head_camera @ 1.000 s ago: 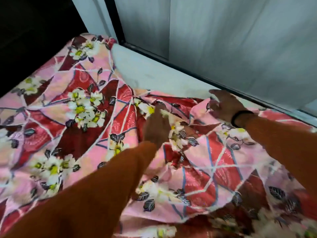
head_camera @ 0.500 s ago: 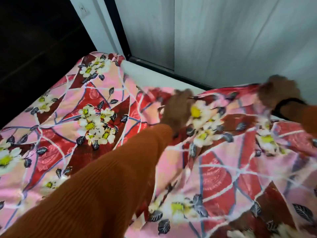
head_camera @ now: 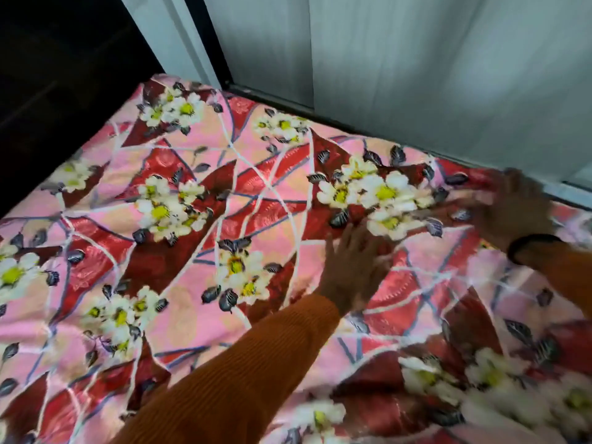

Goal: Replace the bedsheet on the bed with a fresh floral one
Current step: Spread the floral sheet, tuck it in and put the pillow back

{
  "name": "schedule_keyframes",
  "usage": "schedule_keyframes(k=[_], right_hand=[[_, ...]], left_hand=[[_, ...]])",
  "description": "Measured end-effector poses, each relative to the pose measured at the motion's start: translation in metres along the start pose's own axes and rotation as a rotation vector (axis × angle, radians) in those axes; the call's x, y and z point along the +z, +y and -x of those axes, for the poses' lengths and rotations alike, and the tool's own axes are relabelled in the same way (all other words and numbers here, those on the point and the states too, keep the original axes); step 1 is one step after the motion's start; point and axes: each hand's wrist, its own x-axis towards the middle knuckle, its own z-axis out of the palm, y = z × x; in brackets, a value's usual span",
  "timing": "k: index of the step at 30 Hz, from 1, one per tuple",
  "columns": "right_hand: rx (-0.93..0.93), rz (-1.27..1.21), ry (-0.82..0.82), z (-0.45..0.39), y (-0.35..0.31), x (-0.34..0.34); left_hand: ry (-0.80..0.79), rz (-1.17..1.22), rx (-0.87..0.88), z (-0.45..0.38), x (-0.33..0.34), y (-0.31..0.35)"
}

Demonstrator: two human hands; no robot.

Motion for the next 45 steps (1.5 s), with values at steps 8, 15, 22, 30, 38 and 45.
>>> schedule_keyframes(k=[8, 15, 22, 30, 38, 45], right_hand=[[-0.014, -0.089, -0.220, 0.144, 0.029, -0.013], [0.062, -0.194, -0.167, 0.236, 0.094, -0.059], [0.567, -0.303, -0.142, 0.359, 0.171, -0.083], [1.210, -0.650, -0.275, 0.470, 0.235, -0.113], [0.852, -0.640, 0.208, 0.437, 0.252, -0.248], [0.559, -0.386, 0.329, 0.369, 0.221, -0.365]], left_hand=[[0.173, 0.251, 0.088, 0.093, 0.006, 0.128], [0.176, 0.366, 0.399, 0.138, -0.012, 0.245], [-0.111, 0.409, -0.089, 0.217, 0.010, 0.322], [-0.505, 0.856, -0.521, 0.247, 0.023, 0.335], [-0.588, 1.182, -0.572, 0.244, -0.024, 0.388], [-0.598, 1.518, -0.502, 0.212, -0.080, 0.435]])
